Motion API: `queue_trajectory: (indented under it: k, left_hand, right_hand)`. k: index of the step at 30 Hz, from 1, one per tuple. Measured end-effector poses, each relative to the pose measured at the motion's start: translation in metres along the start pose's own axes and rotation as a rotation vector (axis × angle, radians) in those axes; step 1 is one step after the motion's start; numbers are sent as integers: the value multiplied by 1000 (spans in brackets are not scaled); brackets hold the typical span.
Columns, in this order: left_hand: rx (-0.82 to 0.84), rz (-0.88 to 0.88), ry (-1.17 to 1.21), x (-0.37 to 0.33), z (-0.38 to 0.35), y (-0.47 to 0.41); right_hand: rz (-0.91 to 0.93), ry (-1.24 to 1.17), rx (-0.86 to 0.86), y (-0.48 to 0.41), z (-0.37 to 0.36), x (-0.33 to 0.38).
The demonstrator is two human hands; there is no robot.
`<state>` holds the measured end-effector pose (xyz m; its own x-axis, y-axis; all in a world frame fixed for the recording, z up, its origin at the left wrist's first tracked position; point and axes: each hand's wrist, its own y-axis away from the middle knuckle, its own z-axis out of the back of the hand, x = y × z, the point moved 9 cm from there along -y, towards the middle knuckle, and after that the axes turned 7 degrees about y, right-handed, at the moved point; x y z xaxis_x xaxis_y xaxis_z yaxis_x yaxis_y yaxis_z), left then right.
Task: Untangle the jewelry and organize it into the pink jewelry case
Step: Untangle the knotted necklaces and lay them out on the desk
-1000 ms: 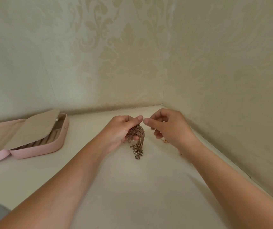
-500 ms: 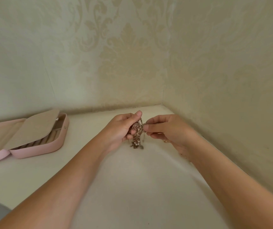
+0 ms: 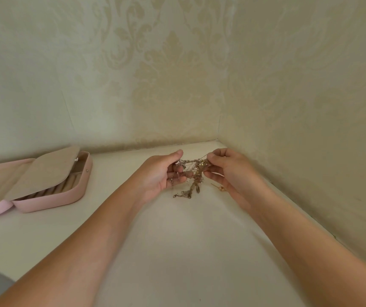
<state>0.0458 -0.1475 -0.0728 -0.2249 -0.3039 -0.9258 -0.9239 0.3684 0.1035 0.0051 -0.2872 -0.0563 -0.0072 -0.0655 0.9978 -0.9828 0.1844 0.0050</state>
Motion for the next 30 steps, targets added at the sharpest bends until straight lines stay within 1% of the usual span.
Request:
queue_trajectory:
  k: [3, 5, 7, 9, 10, 11, 14, 16, 19, 22, 24, 27, 30]
  left_hand:
    - [14, -3, -128, 3, 1, 0]
    - [45, -51, -244, 1, -1, 0]
    - [158, -80, -307, 0, -12, 1]
    - [287, -90, -319, 1, -23, 6]
    - [319, -93, -318, 1, -26, 7]
    - [325, -98, -318, 2, -26, 7]
    - [271, -122, -332, -1, -22, 6]
    - [255, -116, -311, -1, -20, 5]
    - [259, -93, -254, -1, -19, 4]
    - [255, -66, -214, 0, -18, 4]
    - [234, -72, -212, 0, -17, 4]
    - [213, -95, -232, -2, -16, 4]
    - [229, -110, -256, -4, -18, 6]
  right_hand:
    - [23, -39, 44, 2, -2, 9]
    - [33, 15, 84, 3, -5, 13]
    - [50, 105, 128, 5, -8, 14]
    - [78, 195, 165, 8, -11, 15]
    - [92, 227, 175, 9, -12, 15]
    - [103, 250, 181, 10, -13, 16]
    - [121, 320, 188, 10, -14, 16]
    - [134, 393, 153, 9, -11, 18]
    - [179, 438, 81, 9, -2, 28]
    - [248, 534, 45, 11, 2, 37]
    - [258, 608, 32, 12, 0, 36]
    - [221, 622, 86, 15, -6, 31]
    - [216, 649, 166, 19, -15, 27]
